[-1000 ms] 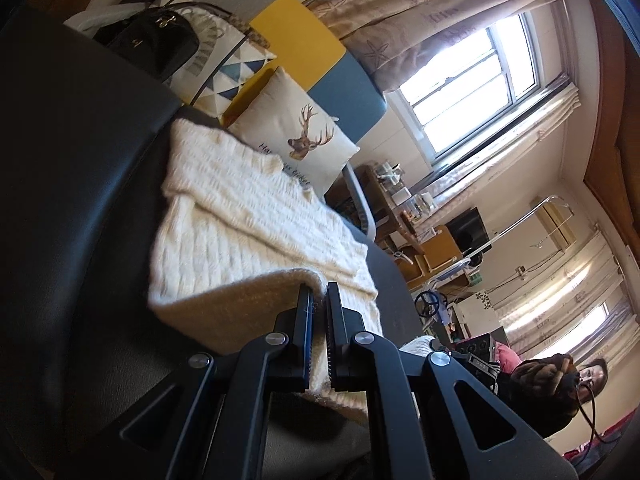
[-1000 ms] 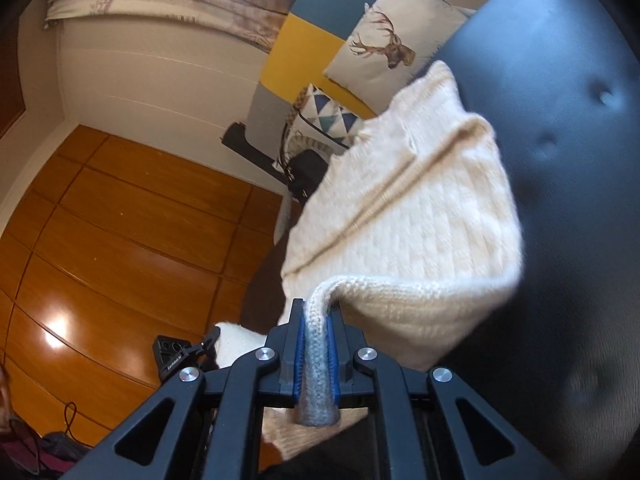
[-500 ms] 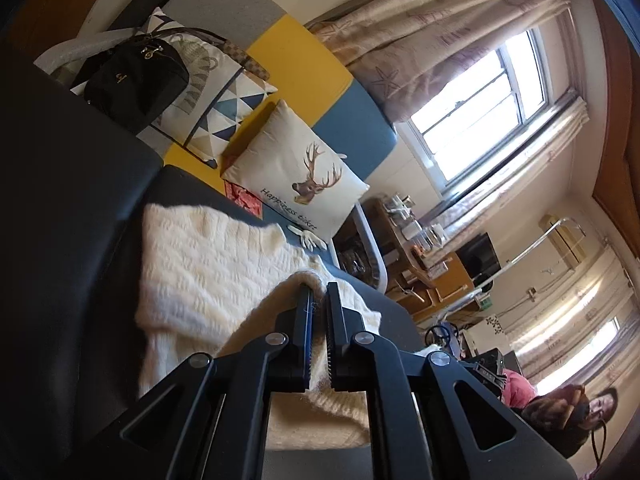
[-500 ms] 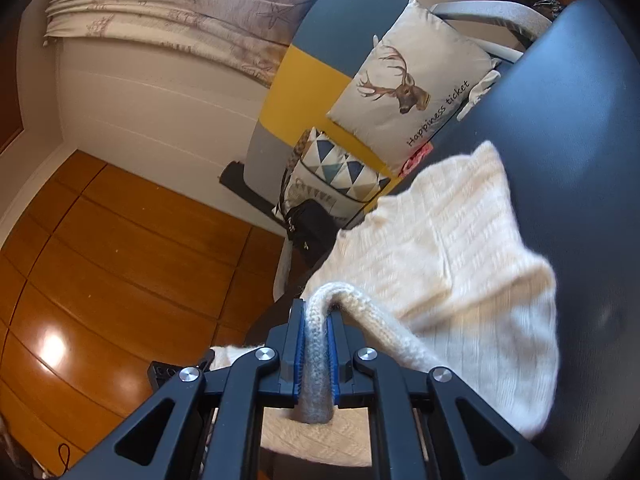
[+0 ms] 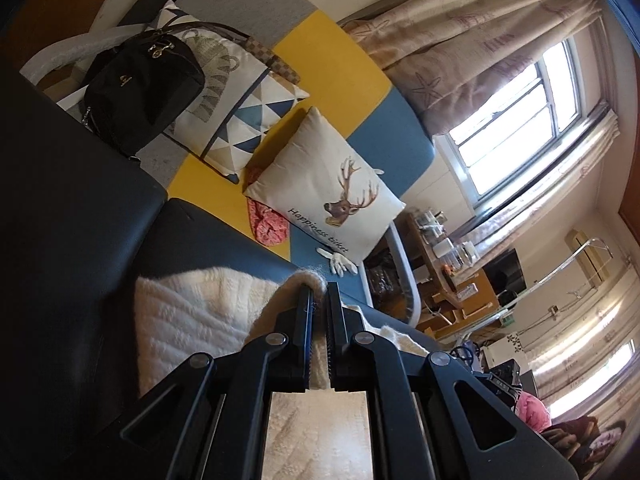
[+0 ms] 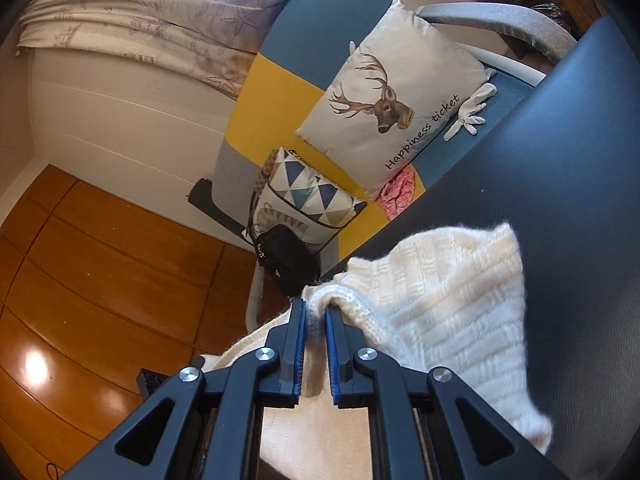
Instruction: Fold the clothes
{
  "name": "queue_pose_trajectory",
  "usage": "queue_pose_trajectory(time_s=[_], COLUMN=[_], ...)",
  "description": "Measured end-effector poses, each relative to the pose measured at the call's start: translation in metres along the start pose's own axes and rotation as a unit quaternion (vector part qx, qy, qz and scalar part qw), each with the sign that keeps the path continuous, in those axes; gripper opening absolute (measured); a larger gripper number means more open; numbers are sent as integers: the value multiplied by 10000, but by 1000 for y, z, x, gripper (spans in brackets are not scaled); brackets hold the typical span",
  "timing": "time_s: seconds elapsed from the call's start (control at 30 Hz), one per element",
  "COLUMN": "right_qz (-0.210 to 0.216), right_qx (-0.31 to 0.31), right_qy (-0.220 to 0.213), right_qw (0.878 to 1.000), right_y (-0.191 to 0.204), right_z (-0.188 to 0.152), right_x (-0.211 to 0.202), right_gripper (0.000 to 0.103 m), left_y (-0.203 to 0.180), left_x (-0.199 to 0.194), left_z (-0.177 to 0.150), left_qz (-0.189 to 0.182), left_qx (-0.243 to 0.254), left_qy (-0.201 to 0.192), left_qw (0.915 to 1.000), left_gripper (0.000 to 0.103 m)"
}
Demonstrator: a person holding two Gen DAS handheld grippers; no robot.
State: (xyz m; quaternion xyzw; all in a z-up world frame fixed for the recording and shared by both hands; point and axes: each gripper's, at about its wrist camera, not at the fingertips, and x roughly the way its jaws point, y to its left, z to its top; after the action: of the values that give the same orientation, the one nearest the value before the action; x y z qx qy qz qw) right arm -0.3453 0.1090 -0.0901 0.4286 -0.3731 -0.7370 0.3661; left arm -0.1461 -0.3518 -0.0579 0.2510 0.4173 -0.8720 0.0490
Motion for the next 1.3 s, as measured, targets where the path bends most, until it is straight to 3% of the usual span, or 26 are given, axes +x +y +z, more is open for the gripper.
queue_pose_trajectory(time_s=[0.27,0.37,0.43,0.57,0.7,0.8,0.87,0.97,1.1,1.23,1.3], right_qz=[-397,-463,-509,-329,-436,-684,-857,-1431,-2147,-2831,-2895], right_qx=[194,496,663,749,597,316,54,-546,-1350,-1958,-1991], right_qy=[197,373,397,337,302,312,336,440,581,810,876], right_qw=[9988,9970,9957,9961,9968,9967,9957,9872,9656,9354,9321], right_y=[-23,-39,-47,-51,-43,-31,-21,-4,17,23,23], right_z=[16,16,13,9,1,-16,-33,-61,-97,-121,-126], right_x=[33,45,47,41,27,12,0,-13,-20,-8,-3], right_gripper=[9,13,23,26,28,29,30,30,30,30,30], left_y=[23,31,37,49,60,62,55,40,17,16,16], left_x=[41,57,65,45,19,-5,-19,-37,-44,-33,-32], left_z=[5,5,5,0,-11,-25,-38,-60,-87,-103,-106], left_qz=[675,934,1045,969,1004,1021,1169,1447,1643,1703,1692], left_qx=[-51,-71,-89,-330,-426,-339,2,693,1643,1780,1747], left_qy=[462,670,766,630,613,630,640,651,684,857,826], left_qw=[9966,9933,9915,9927,9921,9922,9911,9849,9702,9654,9664], left_gripper=[8,17,19,25,25,25,26,26,27,28,28])
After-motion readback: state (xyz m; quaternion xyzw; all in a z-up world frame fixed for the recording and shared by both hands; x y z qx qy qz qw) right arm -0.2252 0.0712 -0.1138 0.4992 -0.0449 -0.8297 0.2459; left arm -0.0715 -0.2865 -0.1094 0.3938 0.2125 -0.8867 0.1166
